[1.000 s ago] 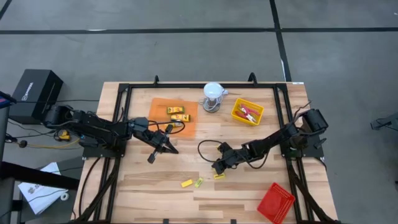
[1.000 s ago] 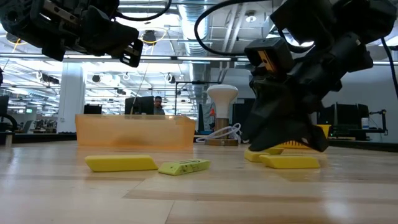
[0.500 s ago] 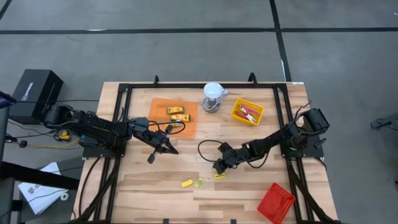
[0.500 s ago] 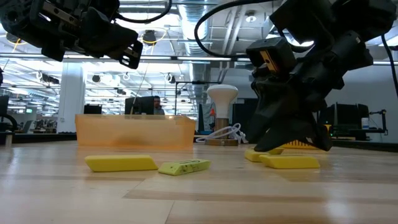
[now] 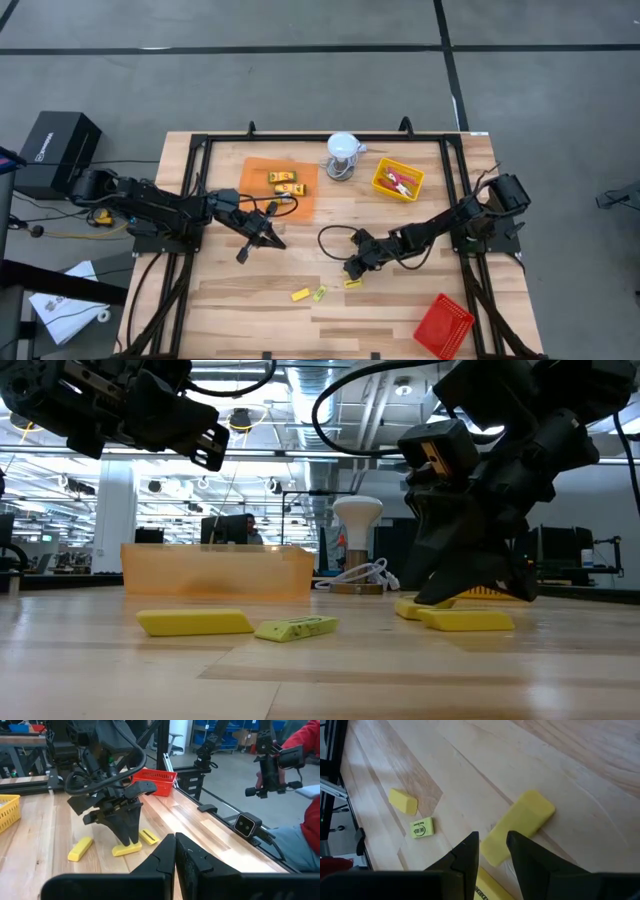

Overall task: Pick & Place School Supplies
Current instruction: Put the yellow eraser into the red bin

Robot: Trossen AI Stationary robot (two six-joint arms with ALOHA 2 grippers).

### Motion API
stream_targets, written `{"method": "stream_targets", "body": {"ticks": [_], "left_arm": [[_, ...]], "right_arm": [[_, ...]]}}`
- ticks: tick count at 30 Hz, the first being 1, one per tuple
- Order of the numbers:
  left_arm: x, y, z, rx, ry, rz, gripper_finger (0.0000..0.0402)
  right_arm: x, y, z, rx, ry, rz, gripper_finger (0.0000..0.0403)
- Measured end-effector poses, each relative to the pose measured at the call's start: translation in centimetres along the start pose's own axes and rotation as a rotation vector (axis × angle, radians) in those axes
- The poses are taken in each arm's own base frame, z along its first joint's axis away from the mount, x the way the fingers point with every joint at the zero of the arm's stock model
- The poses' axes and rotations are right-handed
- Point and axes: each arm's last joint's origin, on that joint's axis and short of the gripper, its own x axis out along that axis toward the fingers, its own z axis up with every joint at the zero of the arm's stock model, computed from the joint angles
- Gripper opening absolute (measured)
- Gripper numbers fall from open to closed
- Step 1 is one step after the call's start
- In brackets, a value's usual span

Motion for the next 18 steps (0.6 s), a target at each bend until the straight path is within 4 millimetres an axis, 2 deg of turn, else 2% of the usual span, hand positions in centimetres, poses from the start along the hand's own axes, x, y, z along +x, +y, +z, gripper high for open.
{"method": "stream_targets", "body": {"ticks": [8,18], "left_arm": [[0.0,-0.03,-0.01,-0.001,0.0,-0.009,0.0004],[0.0,-0.1,-0.01,-0.004,-0.001,-0.031,0.0004]], "right_arm": [[-0.08,-0.54,-0.42,-0.003,0.065,-0.054,0.0107],[-0.77,-0.43,-0.29,-0.027,0.048,-0.058,0.0107]]}}
